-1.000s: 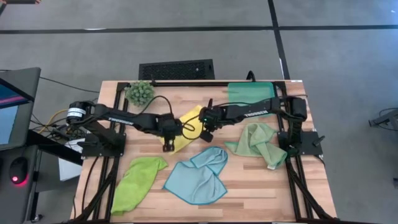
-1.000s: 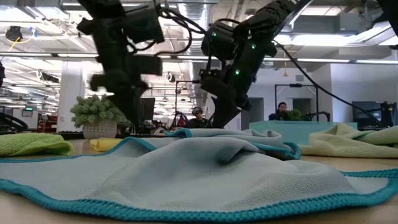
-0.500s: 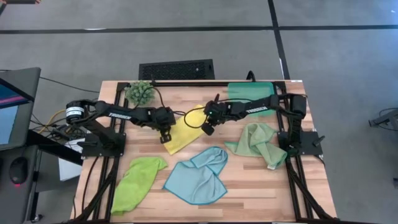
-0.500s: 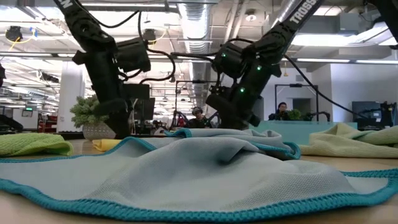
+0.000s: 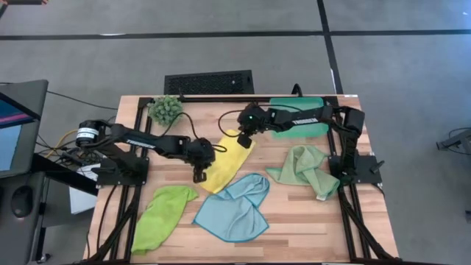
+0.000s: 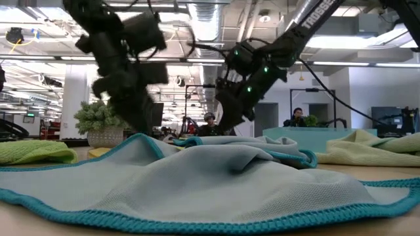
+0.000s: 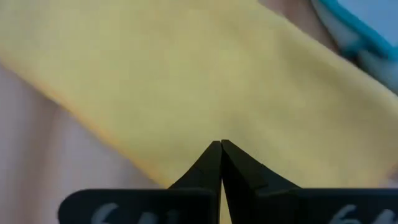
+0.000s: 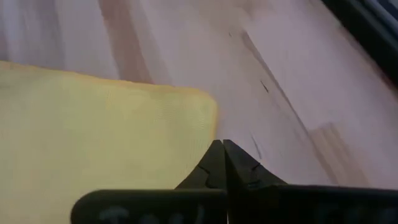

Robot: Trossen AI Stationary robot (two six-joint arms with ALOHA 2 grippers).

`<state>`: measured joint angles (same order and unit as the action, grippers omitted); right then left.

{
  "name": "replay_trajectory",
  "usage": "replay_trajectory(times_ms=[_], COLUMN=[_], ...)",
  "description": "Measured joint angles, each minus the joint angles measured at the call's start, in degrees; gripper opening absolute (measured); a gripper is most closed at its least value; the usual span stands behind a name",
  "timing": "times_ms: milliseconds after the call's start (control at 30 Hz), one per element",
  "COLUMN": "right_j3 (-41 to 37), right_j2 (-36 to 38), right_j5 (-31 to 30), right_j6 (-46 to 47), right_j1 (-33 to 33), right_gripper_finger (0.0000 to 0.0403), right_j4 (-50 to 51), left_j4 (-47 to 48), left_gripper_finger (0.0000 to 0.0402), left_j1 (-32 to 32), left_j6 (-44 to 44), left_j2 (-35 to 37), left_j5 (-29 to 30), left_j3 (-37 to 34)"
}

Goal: Fold microfiber towels
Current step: Fold the yellow microfiber cloth

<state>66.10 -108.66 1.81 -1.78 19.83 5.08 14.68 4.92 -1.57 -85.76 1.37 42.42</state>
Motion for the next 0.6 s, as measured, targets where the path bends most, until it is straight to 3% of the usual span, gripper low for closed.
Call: replay_trajectory(times_ms=[133,367,467,600], right_j3=[1.91,-1.48,-2.15,-3.14], right_j2=[2.07,0.86,0.56,0.57], right_j5=[0.03,-7.64,-9.06,-9.57], right_j6=[3.69,14.25,16.55,18.16], right_j1=[-4.07,-11.74,-11.58,-11.19], right_gripper_finger=[0.0003,0.0003,0.0004,0.0004], right_j4=[7.69,11.26,10.69,9.49], left_j4=[-5.82,-18.72,-18.56,-12.5], left_gripper_finger=[0.0,0.0,0.0,0.0], left_j1=[3.35,14.98,16.77,17.59], left_j6=[-8.24,-17.83,-20.4,-22.51], left_j2=[0.27,-10.86,-17.62,-25.32], left_j5=[4.5,-7.19,-10.05,-9.57], left_j3=[0.93,3.49,8.84,17.27])
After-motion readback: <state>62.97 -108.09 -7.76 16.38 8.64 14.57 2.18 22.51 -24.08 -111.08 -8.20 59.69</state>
